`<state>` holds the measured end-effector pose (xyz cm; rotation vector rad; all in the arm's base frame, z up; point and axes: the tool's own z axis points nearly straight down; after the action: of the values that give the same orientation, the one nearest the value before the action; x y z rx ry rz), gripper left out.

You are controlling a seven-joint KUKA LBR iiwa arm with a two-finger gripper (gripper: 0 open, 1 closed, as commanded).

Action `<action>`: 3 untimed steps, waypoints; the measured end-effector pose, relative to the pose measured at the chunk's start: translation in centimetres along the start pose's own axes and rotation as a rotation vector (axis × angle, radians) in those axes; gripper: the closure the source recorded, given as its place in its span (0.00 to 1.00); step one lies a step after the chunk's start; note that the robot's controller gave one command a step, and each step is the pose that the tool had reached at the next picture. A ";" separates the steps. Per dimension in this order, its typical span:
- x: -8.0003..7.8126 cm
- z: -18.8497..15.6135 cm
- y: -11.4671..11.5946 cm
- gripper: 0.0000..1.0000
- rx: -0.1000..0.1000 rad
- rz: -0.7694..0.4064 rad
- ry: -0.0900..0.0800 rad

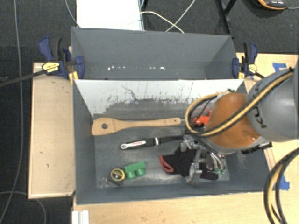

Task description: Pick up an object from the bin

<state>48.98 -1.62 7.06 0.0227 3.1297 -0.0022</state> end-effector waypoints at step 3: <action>-1.8 -10.5 0.2 1.00 0.000 0.015 0.001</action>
Offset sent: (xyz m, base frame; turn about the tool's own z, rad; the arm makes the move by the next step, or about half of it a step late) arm 0.0000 0.0000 0.0000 0.0000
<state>50.65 -1.43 17.62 0.0460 3.1309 -0.0019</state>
